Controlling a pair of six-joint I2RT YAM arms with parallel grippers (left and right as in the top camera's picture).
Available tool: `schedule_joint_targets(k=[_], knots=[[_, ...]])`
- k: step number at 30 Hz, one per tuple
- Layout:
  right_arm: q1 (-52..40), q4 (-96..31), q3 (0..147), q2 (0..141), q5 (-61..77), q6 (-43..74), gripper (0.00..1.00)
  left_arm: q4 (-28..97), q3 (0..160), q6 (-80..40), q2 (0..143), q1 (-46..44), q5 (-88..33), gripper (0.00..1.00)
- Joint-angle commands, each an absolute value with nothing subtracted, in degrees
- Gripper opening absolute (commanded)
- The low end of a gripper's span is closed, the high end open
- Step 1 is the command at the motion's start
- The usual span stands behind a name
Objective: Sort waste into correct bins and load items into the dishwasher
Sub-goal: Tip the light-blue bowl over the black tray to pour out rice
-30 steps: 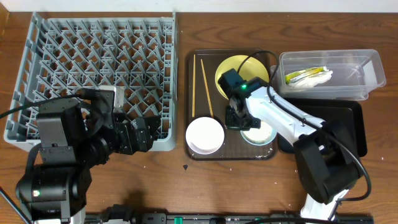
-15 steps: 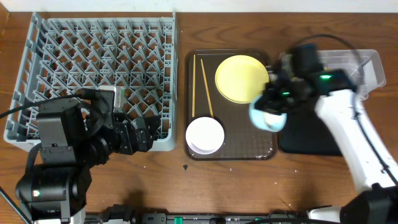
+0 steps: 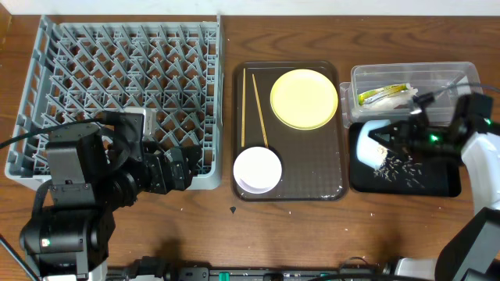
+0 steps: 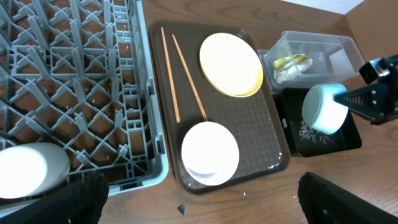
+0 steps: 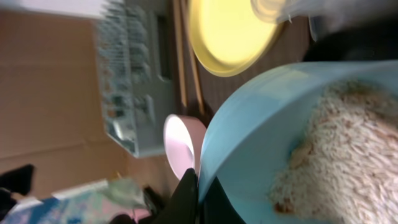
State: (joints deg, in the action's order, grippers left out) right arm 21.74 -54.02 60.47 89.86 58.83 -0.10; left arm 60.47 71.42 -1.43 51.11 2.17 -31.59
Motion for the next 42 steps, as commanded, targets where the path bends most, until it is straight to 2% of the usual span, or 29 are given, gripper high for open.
schedule_joint_targets(k=[1, 6, 15, 33, 35, 37, 39, 40, 41, 42], knots=[[26.7, -49.9, 56.2, 90.0, 74.7, -7.0, 0.01, 60.6, 72.6, -0.6, 51.0, 2.1, -32.4, 0.98], [33.1, -44.3, 50.3, 90.0, 81.6, -6.9, 0.01, 60.6, 72.6, -0.6, 51.0, 2.1, -32.4, 0.98], [40.3, -44.4, 46.3, 90.0, 89.2, -13.9, 0.01, 60.6, 72.6, -0.6, 51.0, 2.1, -32.4, 0.98], [39.7, -43.9, 46.3, 90.0, 85.8, -14.9, 0.01, 60.6, 72.6, -0.6, 51.0, 2.1, -32.4, 0.98], [39.6, -44.6, 46.3, 90.0, 84.5, -9.8, 0.01, 60.6, 72.6, -0.6, 51.0, 2.1, -32.4, 0.98], [39.6, -46.1, 46.3, 89.9, 85.9, -10.0, 0.01, 60.6, 72.6, -0.6, 51.0, 2.1, -32.4, 0.98], [39.6, -43.2, 46.3, 89.9, 81.3, -9.6, 0.01, 60.6, 72.6, -0.6, 51.0, 2.1, -32.4, 0.98], [39.6, -42.4, 46.3, 89.9, 77.5, -5.8, 0.01, 60.6, 72.6, -0.6, 51.0, 2.1, -32.4, 0.98], [39.6, -43.2, 46.3, 89.9, 77.6, -3.2, 0.01, 60.6, 72.6, -0.6, 51.0, 2.1, -32.4, 0.98], [39.6, -44.4, 46.3, 89.8, 81.7, -5.3, 0.01, 60.6, 72.6, -0.6, 51.0, 2.1, -32.4, 0.98]])
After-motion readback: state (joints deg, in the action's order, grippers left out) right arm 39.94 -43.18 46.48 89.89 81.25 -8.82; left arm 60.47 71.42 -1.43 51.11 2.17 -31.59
